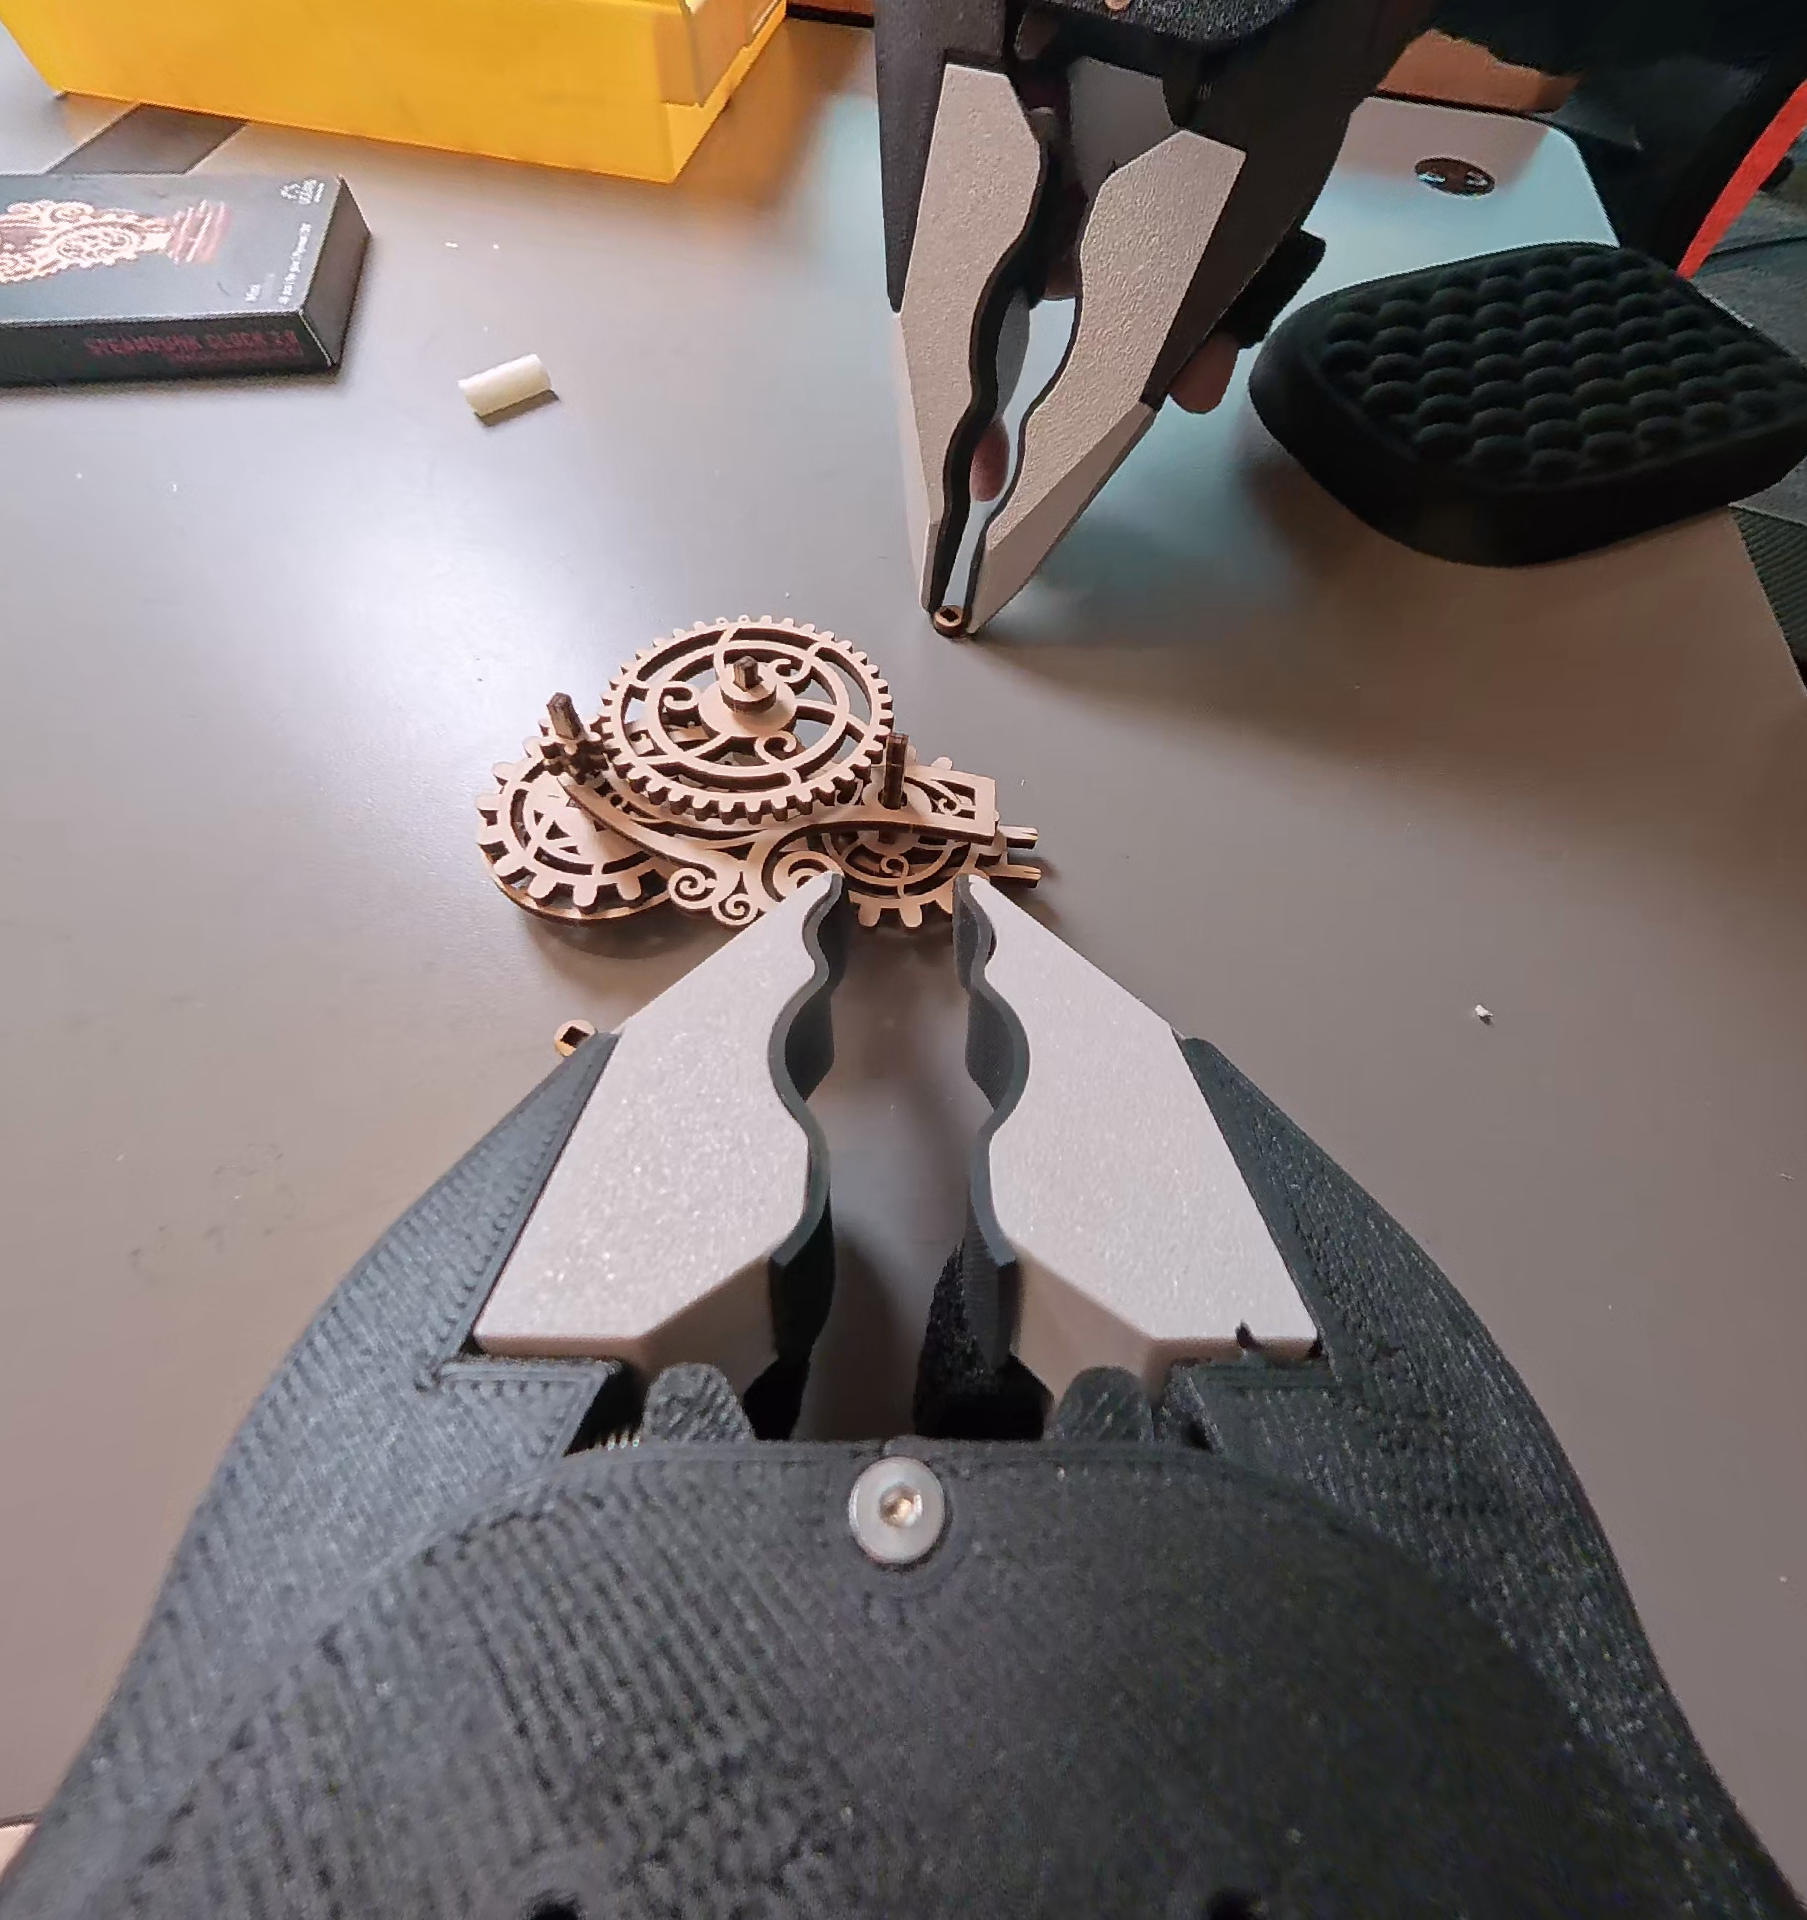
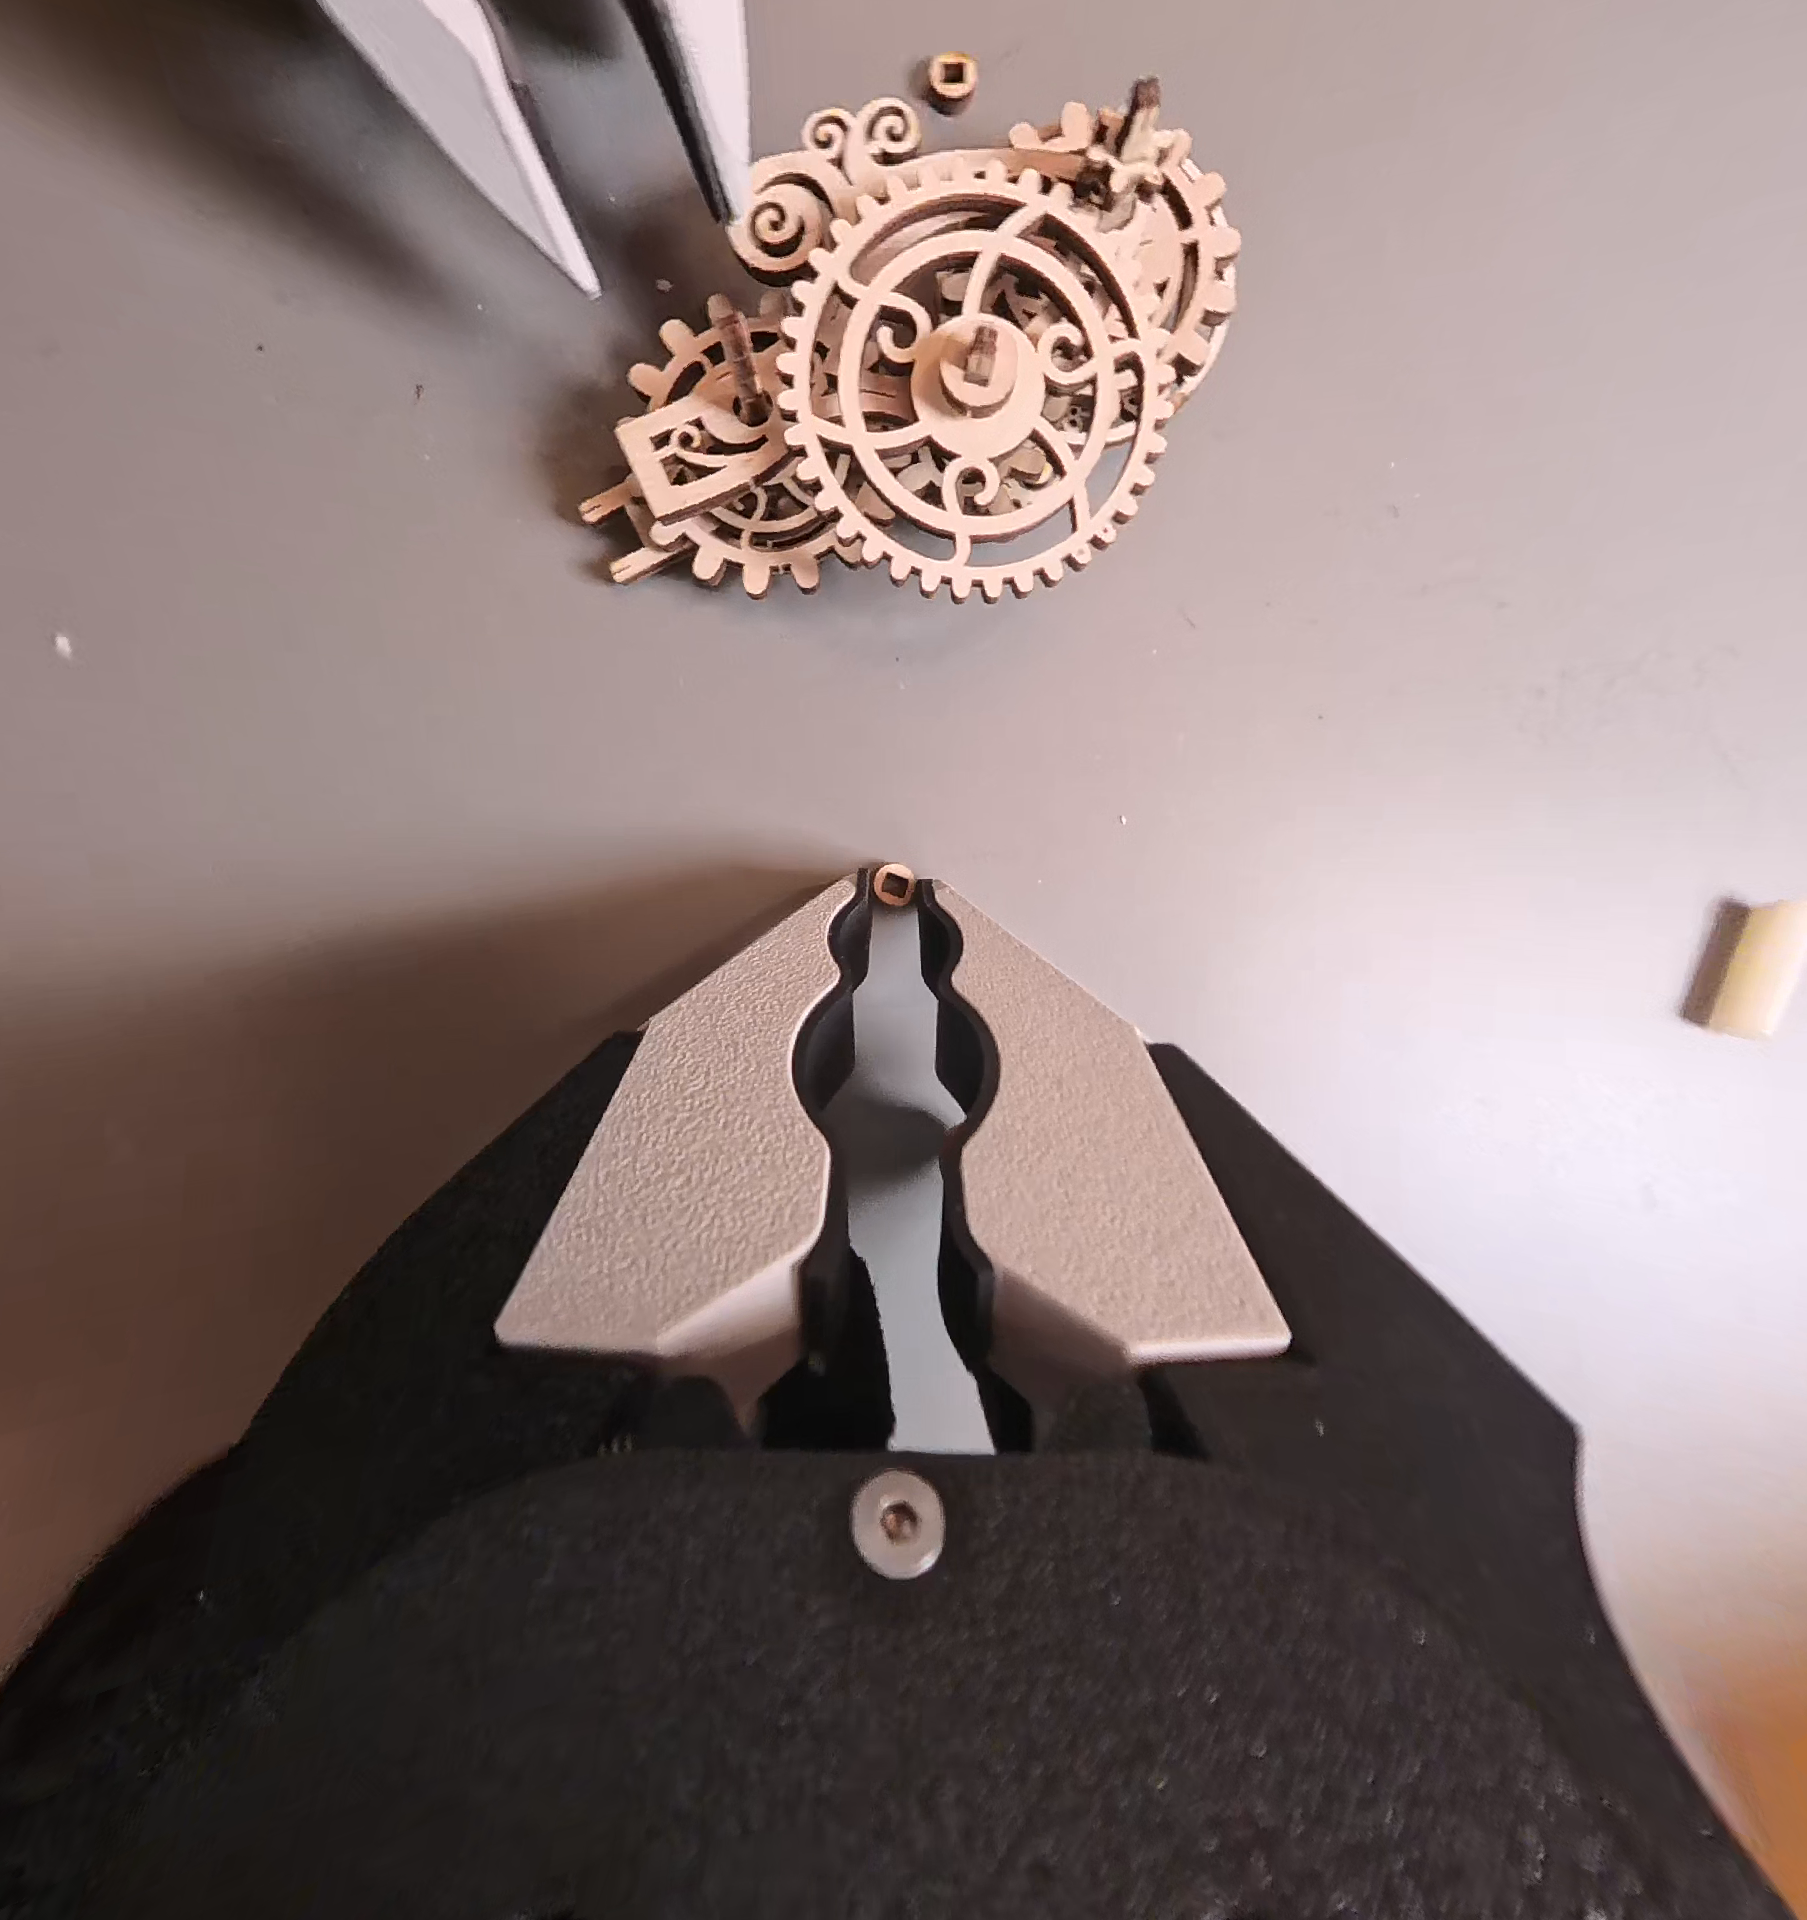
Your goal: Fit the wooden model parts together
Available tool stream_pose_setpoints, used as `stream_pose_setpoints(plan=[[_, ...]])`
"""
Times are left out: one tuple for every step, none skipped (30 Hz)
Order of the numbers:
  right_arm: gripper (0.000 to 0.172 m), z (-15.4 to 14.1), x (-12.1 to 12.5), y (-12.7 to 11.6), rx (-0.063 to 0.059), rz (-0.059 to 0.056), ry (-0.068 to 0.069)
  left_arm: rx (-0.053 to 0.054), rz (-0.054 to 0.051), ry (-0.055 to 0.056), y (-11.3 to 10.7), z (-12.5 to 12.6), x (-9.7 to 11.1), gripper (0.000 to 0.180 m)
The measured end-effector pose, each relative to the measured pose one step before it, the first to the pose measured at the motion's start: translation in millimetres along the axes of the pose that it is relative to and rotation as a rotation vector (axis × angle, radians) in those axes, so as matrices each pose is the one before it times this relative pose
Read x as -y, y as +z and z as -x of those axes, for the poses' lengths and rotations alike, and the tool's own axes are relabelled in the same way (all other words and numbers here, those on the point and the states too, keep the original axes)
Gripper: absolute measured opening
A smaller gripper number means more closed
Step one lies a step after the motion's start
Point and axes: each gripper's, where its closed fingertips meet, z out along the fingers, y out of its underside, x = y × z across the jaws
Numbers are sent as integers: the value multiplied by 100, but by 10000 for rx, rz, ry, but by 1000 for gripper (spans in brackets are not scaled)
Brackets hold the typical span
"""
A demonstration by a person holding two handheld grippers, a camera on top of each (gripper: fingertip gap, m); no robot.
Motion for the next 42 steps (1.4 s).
stream_pose_setpoints(plan=[[7, -23, 5, 10, -127, 45, 323, 0, 1, 2, -7, -6, -6, 18], [8, -6, 15, 0, -118, 20, 264, -2, 1, 3, -6, -1, 7, 18], [7, -45, 13, 8, -122, 5, 263, -5, -1, 5, 7, -11, 5, 18], [7, -23, 8, 5, -83, 10, 276, -5, 1, 5, 5, -12, 2, 18], [7, -25, 16, -3, -64, 6, 262, -5, 1, 3, 0, -13, 10, 18], [7, -13, 12, 5, -59, -2, 233, -5, -1, 0, 17, -21, -2, 18], [7, -26, 12, -8, -59, -8, 196, 0, 8, -1, -5, 0, -11, 18], [7, -12, 11, 4, -57, -12, 151, 4, 1, 3, 5, 0, 1, 18], [7, -17, 11, 4, -53, -21, 91, 6, -4, 5, -15, -2, 6, 18], [7, -19, 9, 1, -39, -32, 71, 5, -1, 5, -5, -4, 9, 18], [7, -16, 15, -7, -26, -27, 52, 2, 1, 2, -1, 4, -1, 18], [6, -10, 3, -3, -26, -37, -1, -2, 5, -1, 9, -4, 1, 18], [7, -8, 7, 0, -21, -44, -53, -2, 4, 3, 14, -16, -8, 18], [7, 2, 2, -5, -2, -48, -52, -1, -2, 10, 1, -16, 13, 18], [6, 15, 4, -14, 38, -34, -97, 2, -6, 11, -2, -18, 15, 18], [6, 39, 32, -33, 86, -39, -203, 1, -11, 4, 2, 5, 24, 18], [6, 74, 268, -152, 109, -141, -271, -4, -8, -5, -5, -1, 17, 18], [6, 146, 597, -316, 162, -269, -364, 1, 1, -9, 5, 9, -10, 18], [6, 213, 790, -433, 197, -276, -453, 8, 4, -9, 9, 34, -20, 18], [6, 233, 874, -477, 202, -209, -552, 4, -1, -12, 11, 13, -15, 18], [6, 243, 928, -442, 191, -169, -654, 0, -6, -16, 0, 24, 8, 18], [6, 280, 957, -374, 216, -149, -709, 5, -9, -15, -4, 26, 8, 18], [6, 347, 939, -285, 289, -137, -672, 5, -6, -15, 0, 32, 8, 18], [6, 370, 911, -149, 366, -131, -546, 5, -9, -8, -11, 17, 15, 18], [6, 305, 783, 3, 376, -82, -367, 14, -8, 5, -19, 25, -3, 18], [6, 171, 536, 157, 325, 31, -239, 16, 0, 14, -12, 11, 4, 18], [6, 33, 278, 286, 246, 127, -199, 3, 4, 16, -4, -13, -8, 18], [6, -33, 94, 357, 193, 157, -187, -1, 3, 19, -9, -17, 2, 18], [6, -70, 27, 428, 157, 140, -149, 0, -2, 18, 6, -9, 4, 18], [6, -33, 7, 444, 157, 117, -104, -5, 2, 8, -7, -16, 5, 18], [6, -37, 17, 435, 135, 89, -75, -11, -1, 2, 1, -14, 2, 18], [6, -67, 46, 392, 107, 58, -61, -9, -12, -2, -13, 1, 29, 18], [6, -133, 66, 311, 44, 42, -61, -7, -19, -8, -15, 14, 24, 18], [6, -204, 94, 189, -5, 22, -68, -7, -20, -16, -18, 22, 34, 18], [6, -171, 136, 90, 21, -11, -51, -9, -13, -19, -11, 25, 21, 18], [6, -155, 163, 6, 32, -37, -18, -5, -5, -19, -7, 45, -7, 18], [6, -175, 139, -10, 19, -38, -2, -4, 1, -17, 6, 34, -17, 18], [6, -159, 104, -8, 16, -23, -7, -5, 5, -16, 14, 26, -29, 18], [6, -91, 58, 11, 41, -9, -14, -12, 0, -19, 7, 12, -5, 18], [6, 0, 32, 67, 79, 8, -10, -15, -6, -13, -1, -9, 7, 18], [6, 45, -1, 106, 80, 22, -8, -6, -5, -3, 4, 4, 9, 18], [6, 1, -54, 121, 41, 41, -25, -10, 2, -1, 5, -9, 2, 18]])
